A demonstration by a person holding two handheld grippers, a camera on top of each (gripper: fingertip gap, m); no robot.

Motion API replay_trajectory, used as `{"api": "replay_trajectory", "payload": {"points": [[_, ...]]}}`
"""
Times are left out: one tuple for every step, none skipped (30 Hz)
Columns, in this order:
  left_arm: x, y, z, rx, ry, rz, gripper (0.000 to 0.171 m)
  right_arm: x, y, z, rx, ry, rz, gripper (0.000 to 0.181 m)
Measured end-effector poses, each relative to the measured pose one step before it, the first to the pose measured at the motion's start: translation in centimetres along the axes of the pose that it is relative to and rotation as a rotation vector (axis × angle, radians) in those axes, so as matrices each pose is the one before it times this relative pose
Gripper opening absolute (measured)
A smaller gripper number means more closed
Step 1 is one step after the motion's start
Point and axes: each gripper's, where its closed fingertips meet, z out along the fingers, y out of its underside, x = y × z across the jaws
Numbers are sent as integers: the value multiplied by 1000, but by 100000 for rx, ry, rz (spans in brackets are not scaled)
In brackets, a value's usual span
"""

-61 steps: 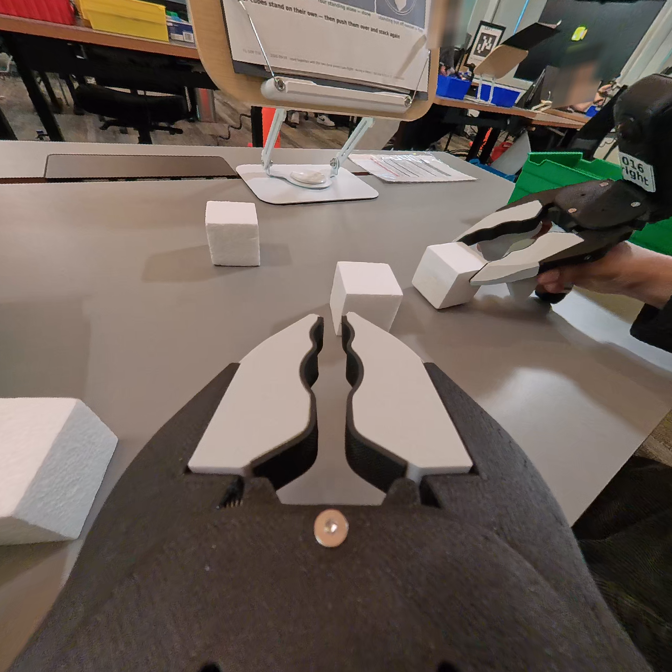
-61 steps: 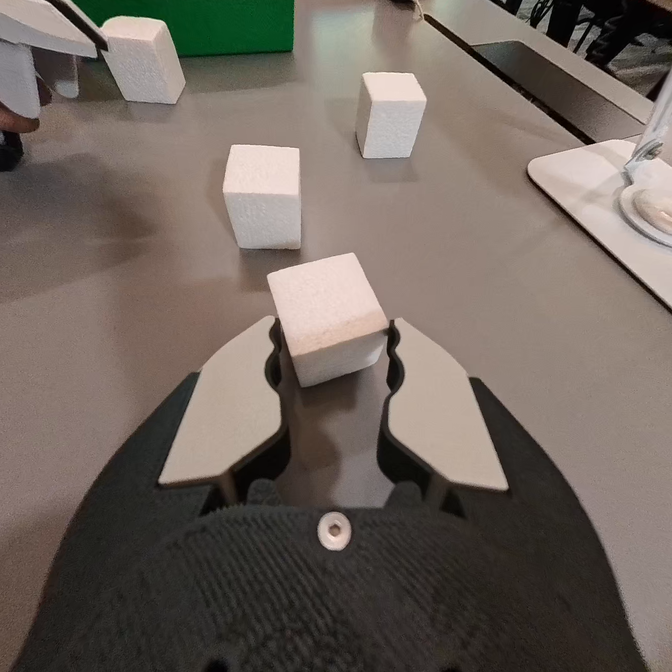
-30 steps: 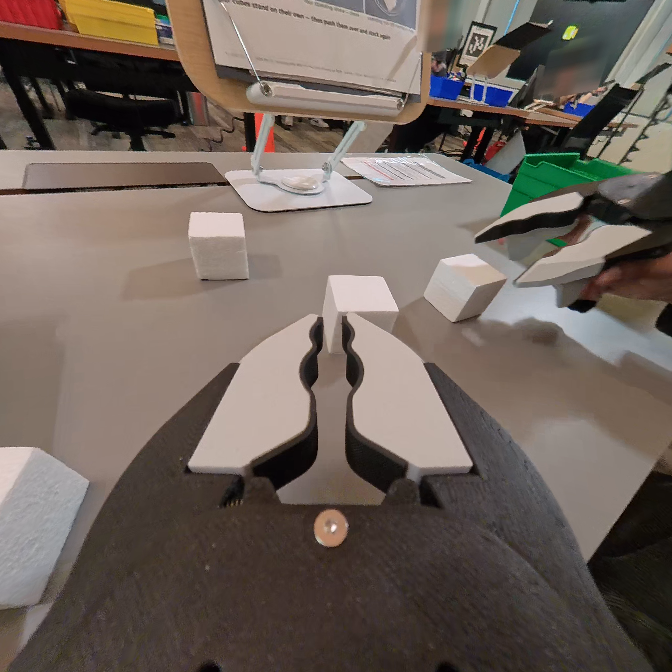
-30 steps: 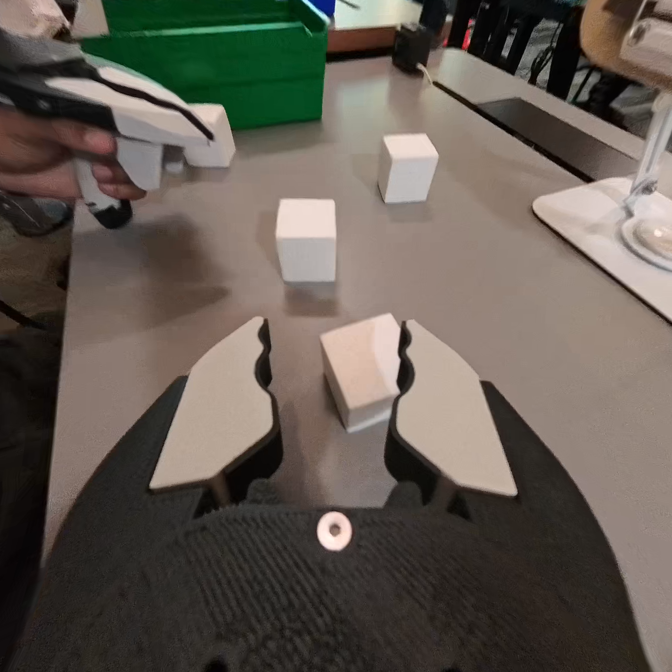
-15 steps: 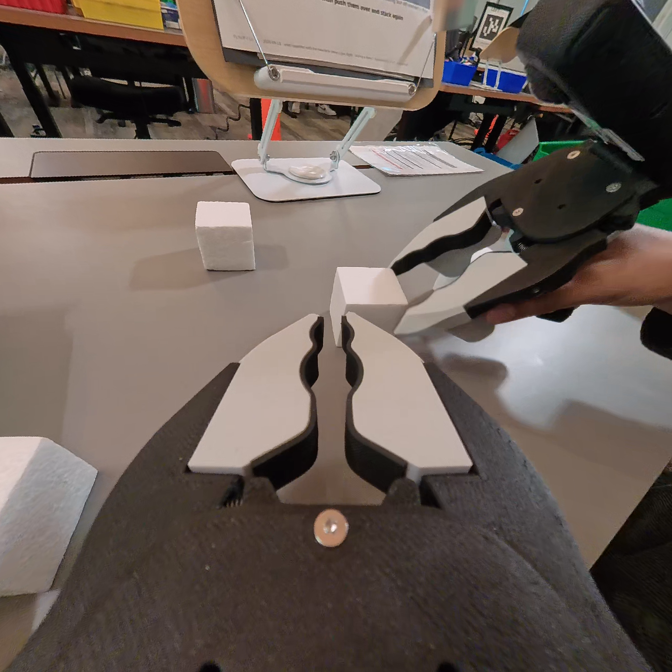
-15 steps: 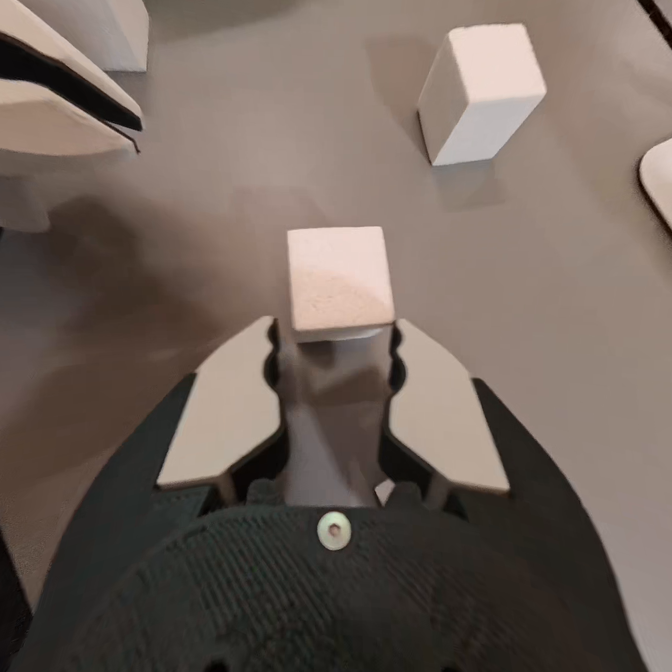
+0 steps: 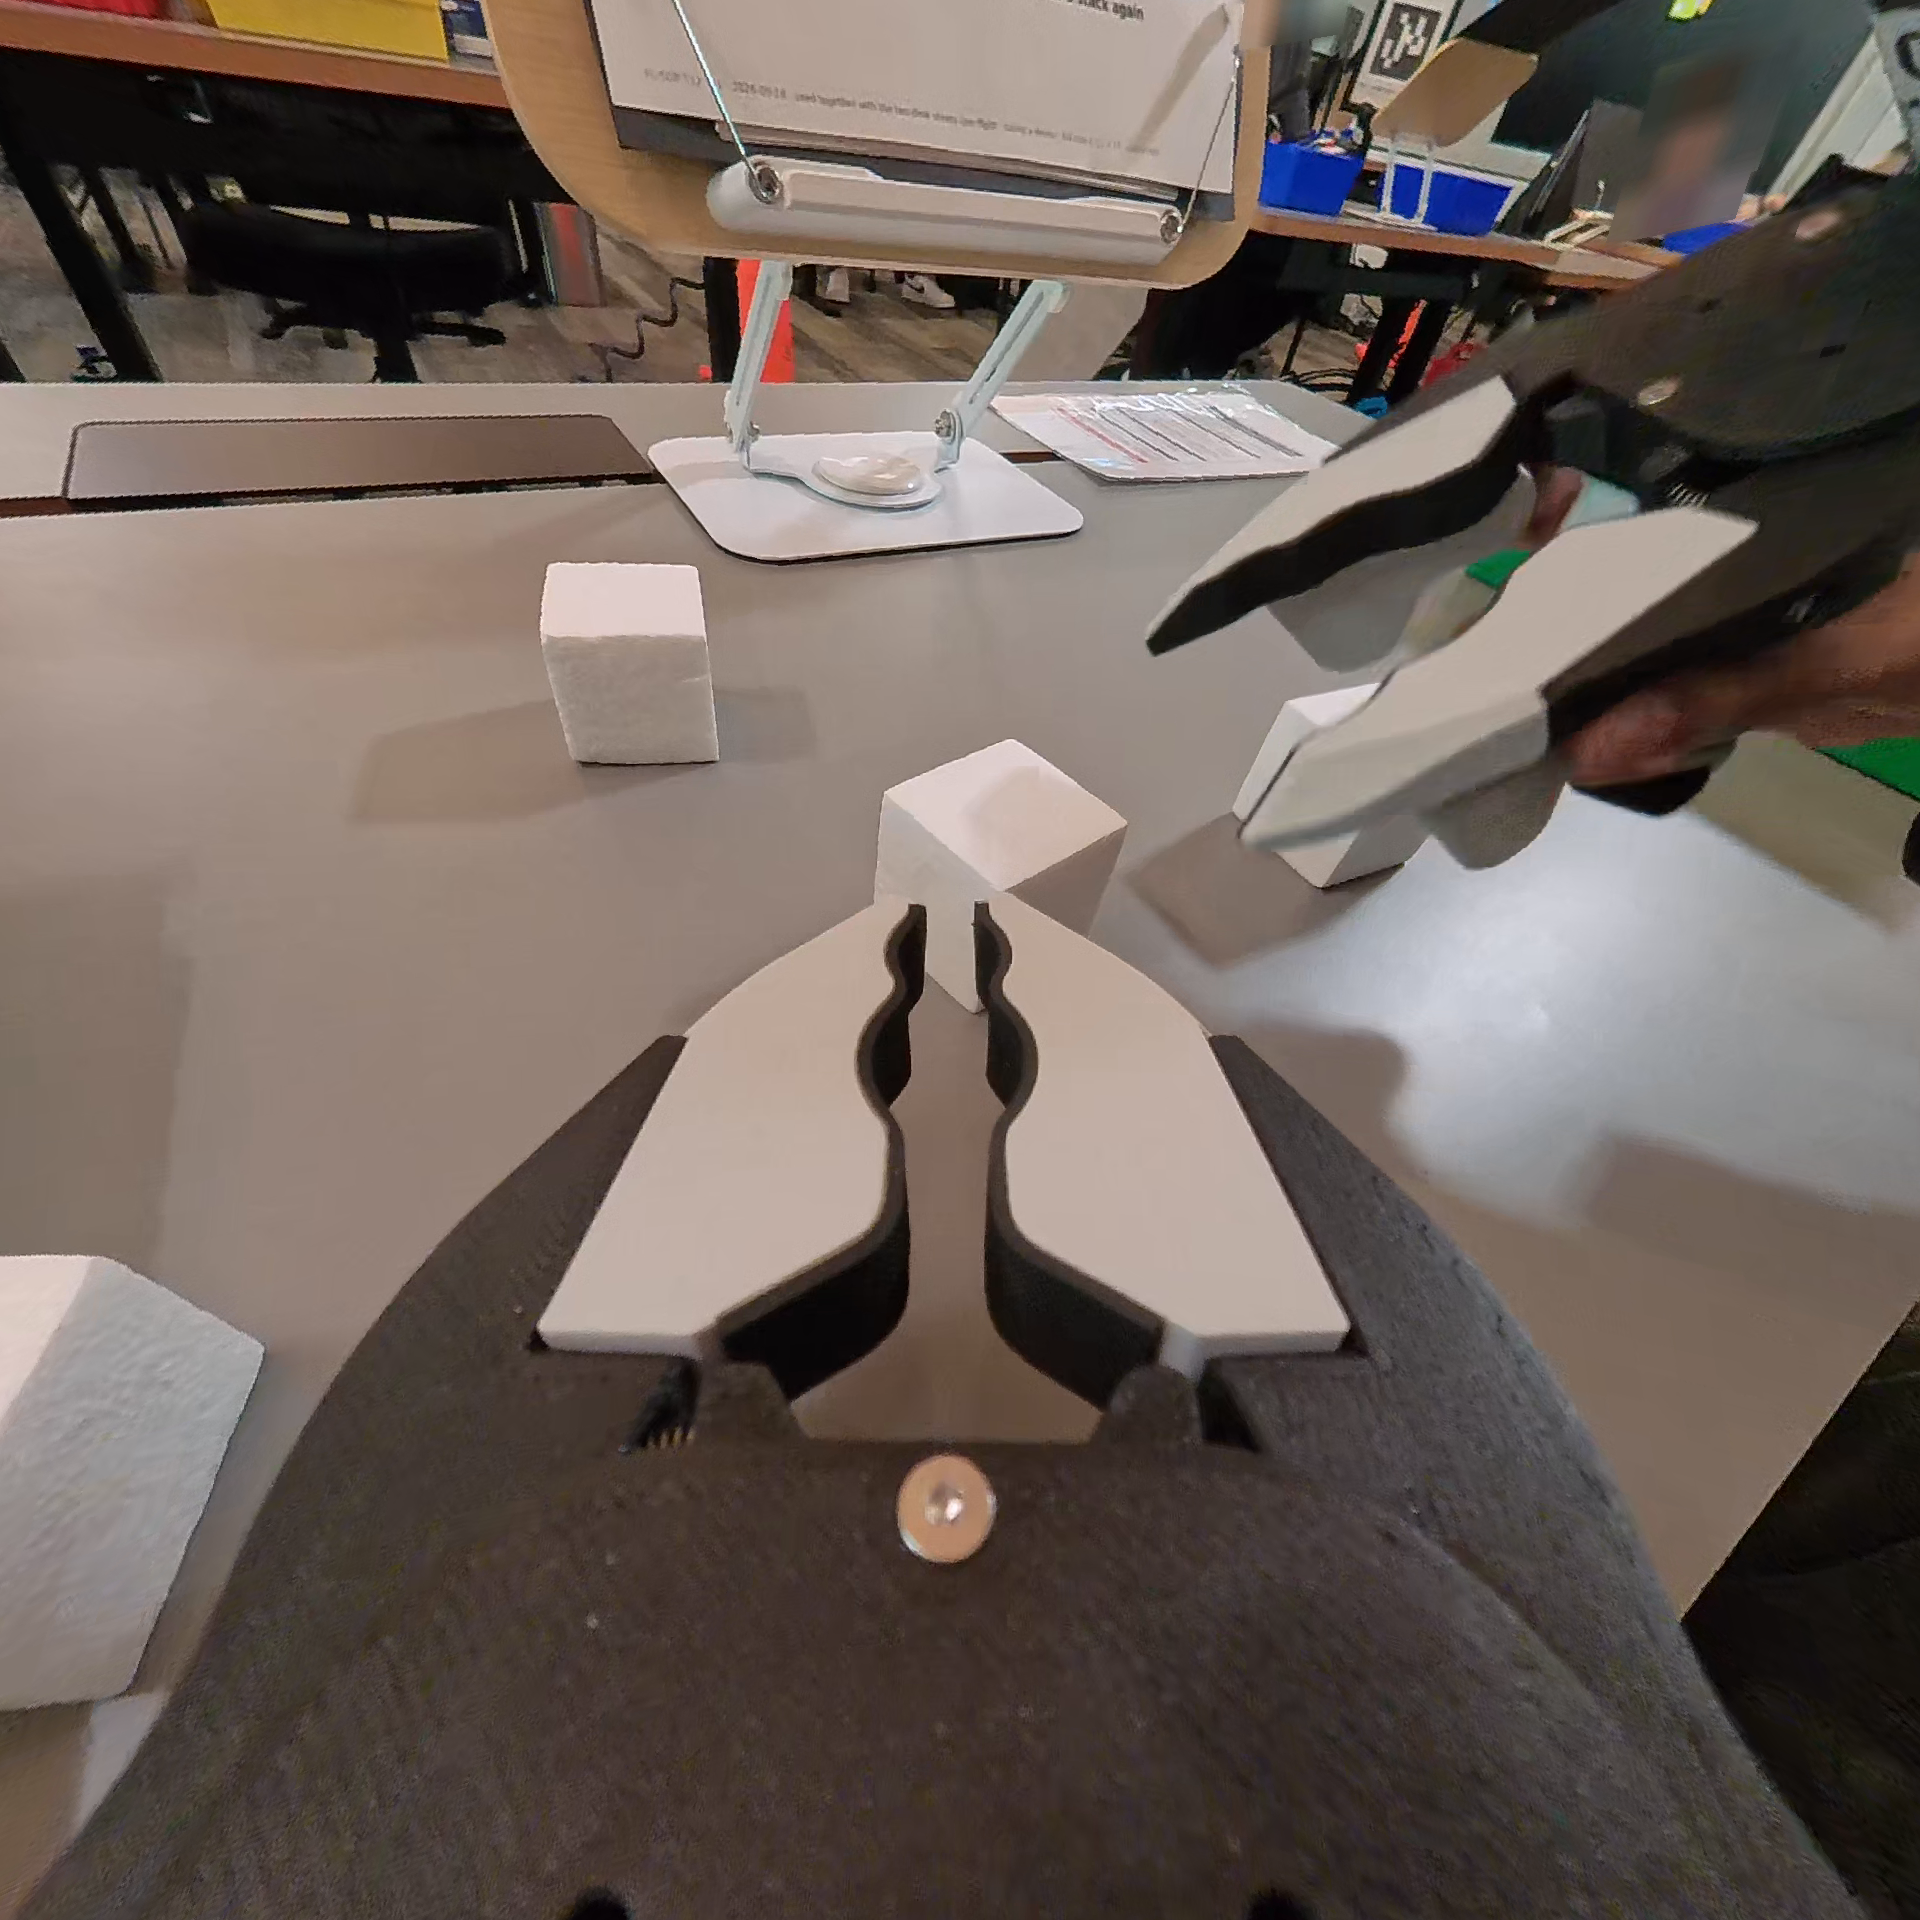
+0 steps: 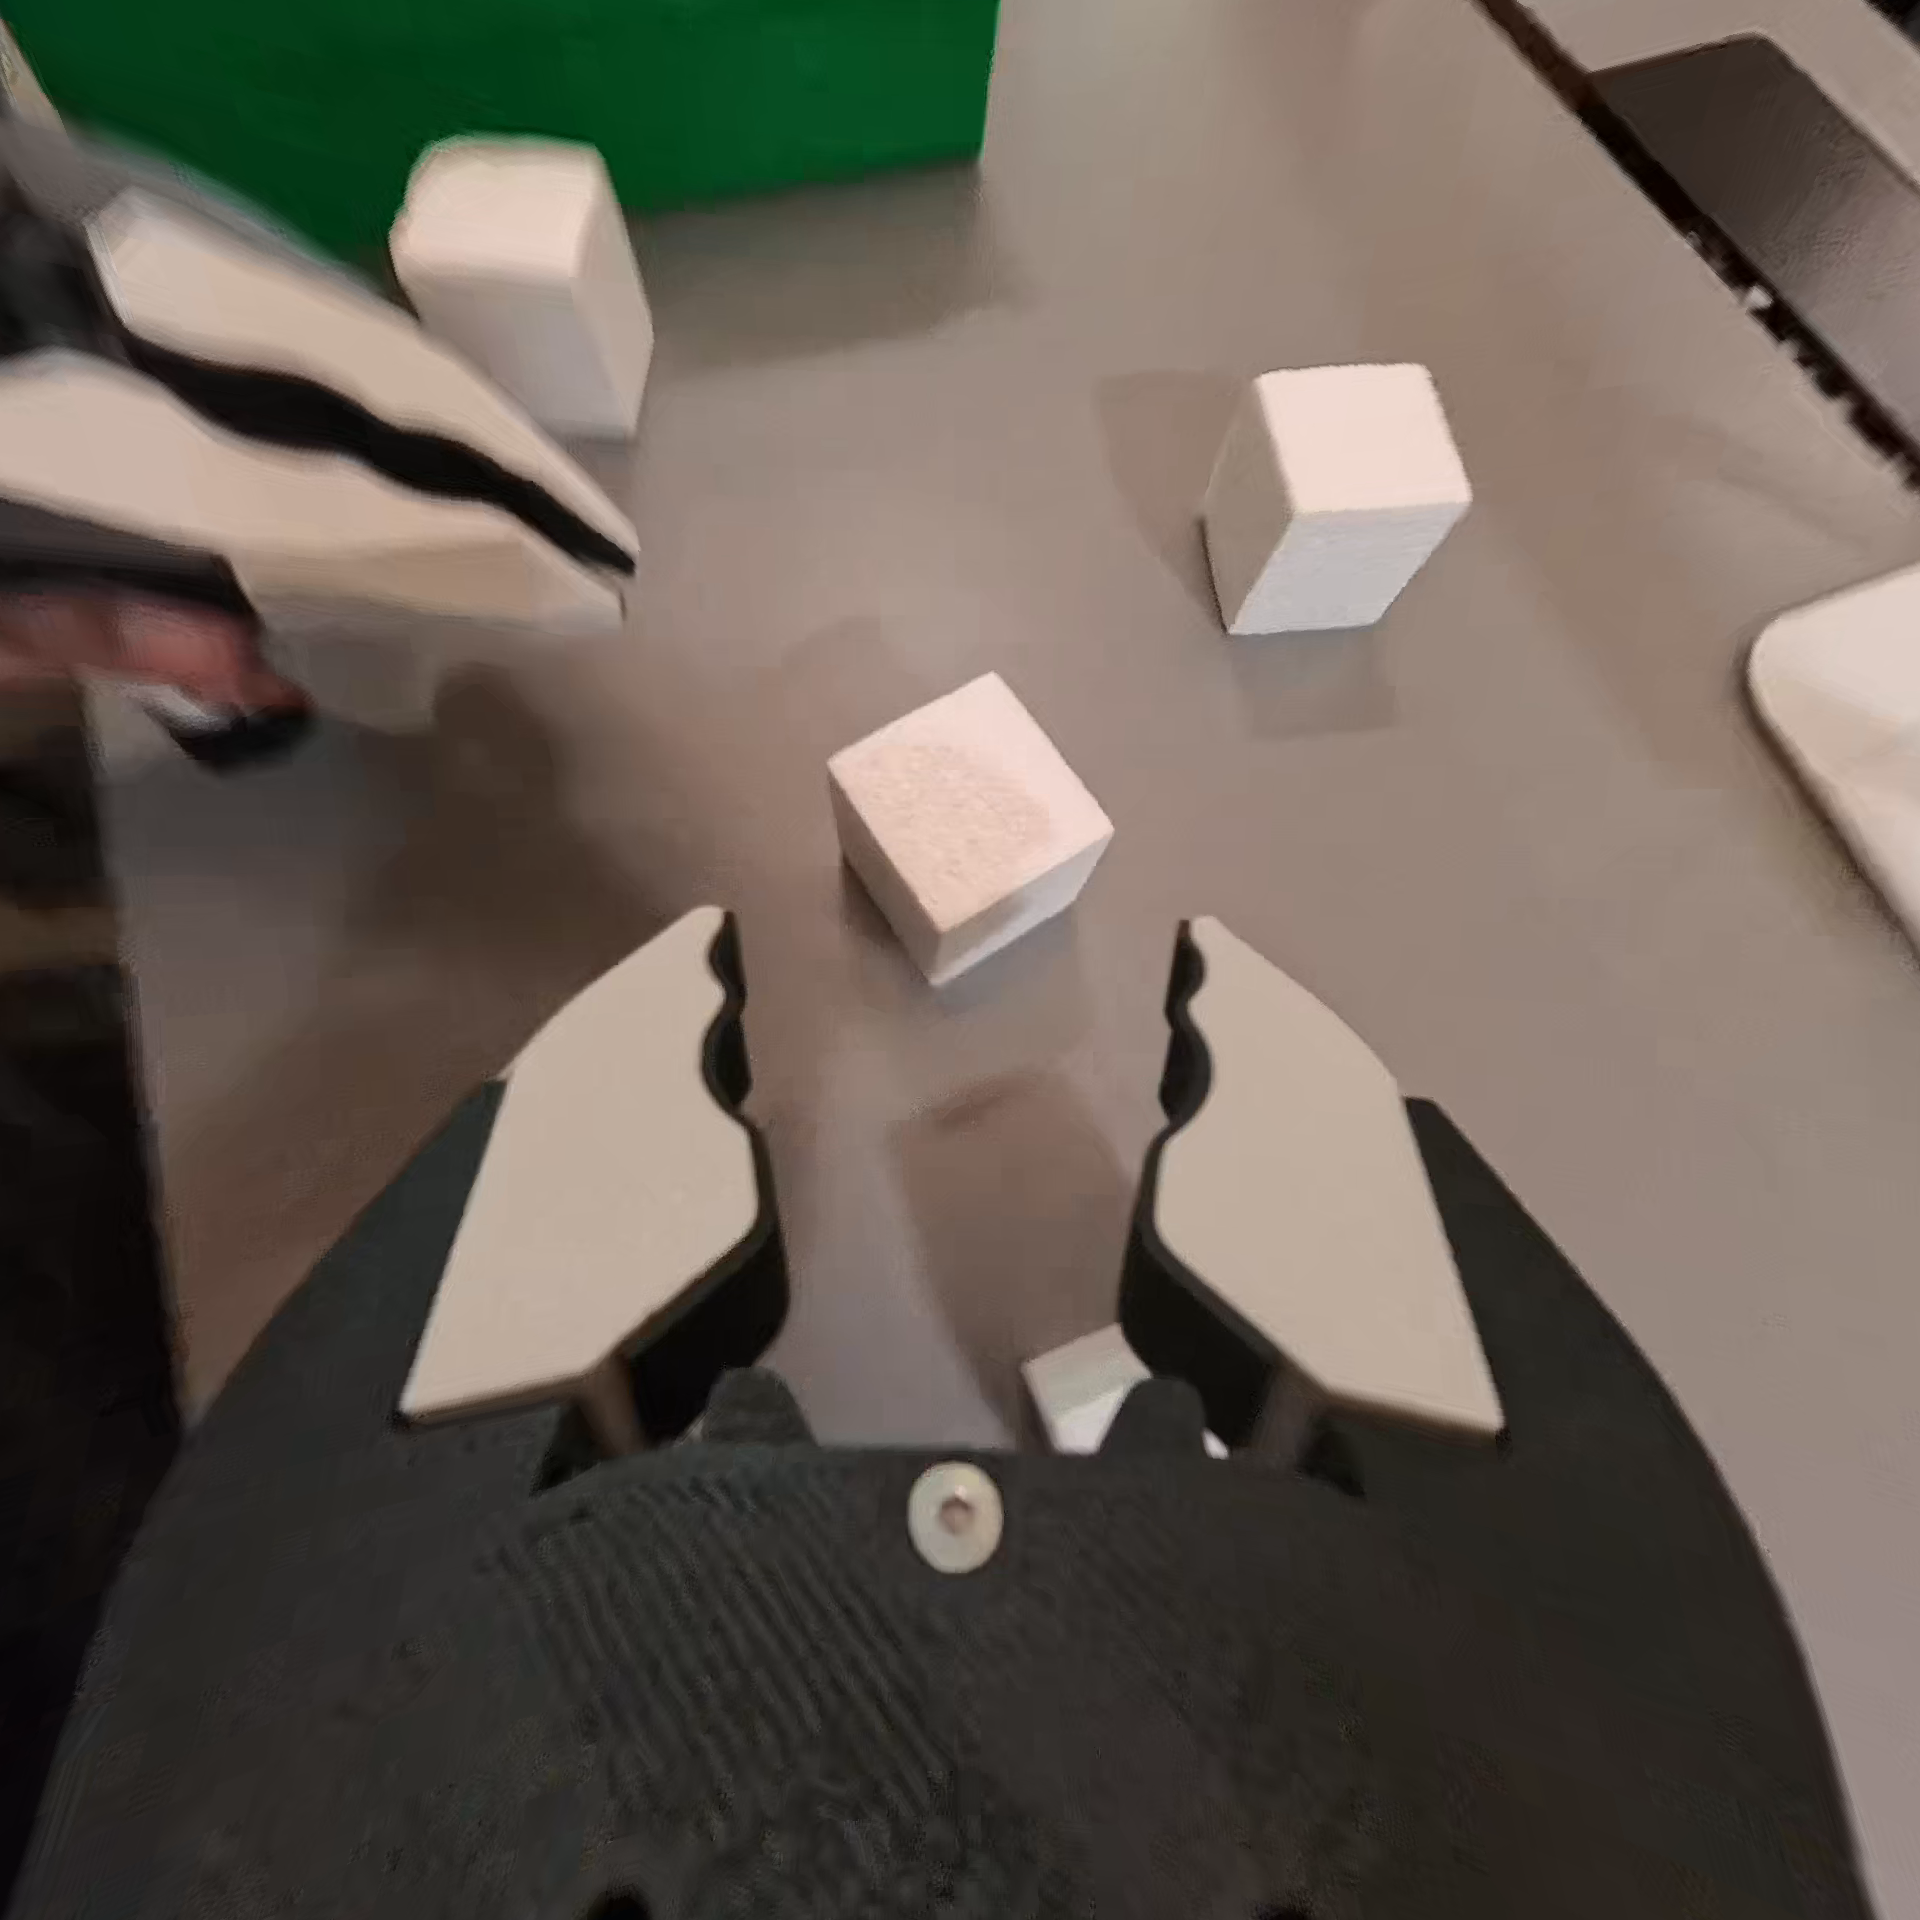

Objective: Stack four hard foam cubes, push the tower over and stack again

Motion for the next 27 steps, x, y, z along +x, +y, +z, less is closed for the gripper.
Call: {"api": "replay_trajectory", "payload": {"points": [[-51,81,-27,-362,-366,270,9,-47,270,569,-6260,1344,-12510,88],[-88,93,-63,-383,-659,310,9,215,234,579,-6259,2250,-13675,93],[-116,61,-65,-200,-687,438,9,191,140,578,-5167,1063,-12203,94],[-122,16,-58,-112,-659,347,9,-16,41,580,-3704,-1290,-8668,95],[-105,-7,-41,-64,-422,181,9,-121,-19,588,-2994,-3088,-5562,95],[-105,-67,-3,252,-326,-188,9,-69,58,593,-3074,-3450,-2928,95],[-86,-53,27,295,-67,-584,9,40,119,551,-3111,-3098,-1206,95],[-30,-21,65,81,283,-768,9,112,144,521,-2782,-2698,240,94],[-12,19,75,-115,397,-713,9,-131,304,459,-3201,-3969,876,89],[0,60,73,-265,359,-484,9,-222,417,299,-3559,-3974,545,72],[9,47,38,-303,307,-214,9,357,-2,-92,-88,1261,624,55],[27,-13,-24,79,211,-21,9,-206,-352,-439,3376,-1456,-323,55],[38,-34,-72,341,155,103,9,-369,-642,-775,6218,-1415,1149,55],[44,-41,-83,321,251,119,9,-326,-657,-1045,6973,-383,1993,54],[42,-34,-61,272,316,-8,9,-136,-450,-1278,5966,1623,2040,55],[15,-30,-13,252,293,-228,9,35,-107,-1434,4389,3220,1204,55],[4,15,20,12,313,-410,9,161,259,-1551,2334,4195,545,55],[2,57,59,-291,315,-522,9,275,683,-1593,103,4470,323,55],[25,33,60,-344,368,-479,9,400,1081,-1583,-2163,4697,586,55],[42,17,35,-61,234,-250,9,440,1406,-1482,-3597,4261,998,55],[60,-1,18,-39,48,92,9,284,1531,-1245,-4023,2195,692,55],[45,4,22,-48,-183,376,9,219,1695,-1010,-5777,489,-41,55],[86,18,31,-222,-109,587,9,463,1926,-894,-7631,1477,1328,55],[139,52,32,-391,182,959,9,641,1870,-711,-7074,2594,2756,55],[92,28,31,-292,-83,1046,8,513,1392,-450,-4455,1835,2479,55],[77,26,36,-317,-227,902,8,171,689,-212,-591,202,964,55],[86,25,54,-306,-29,745,8,-300,103,-46,2518,-1995,-463,55]]}}
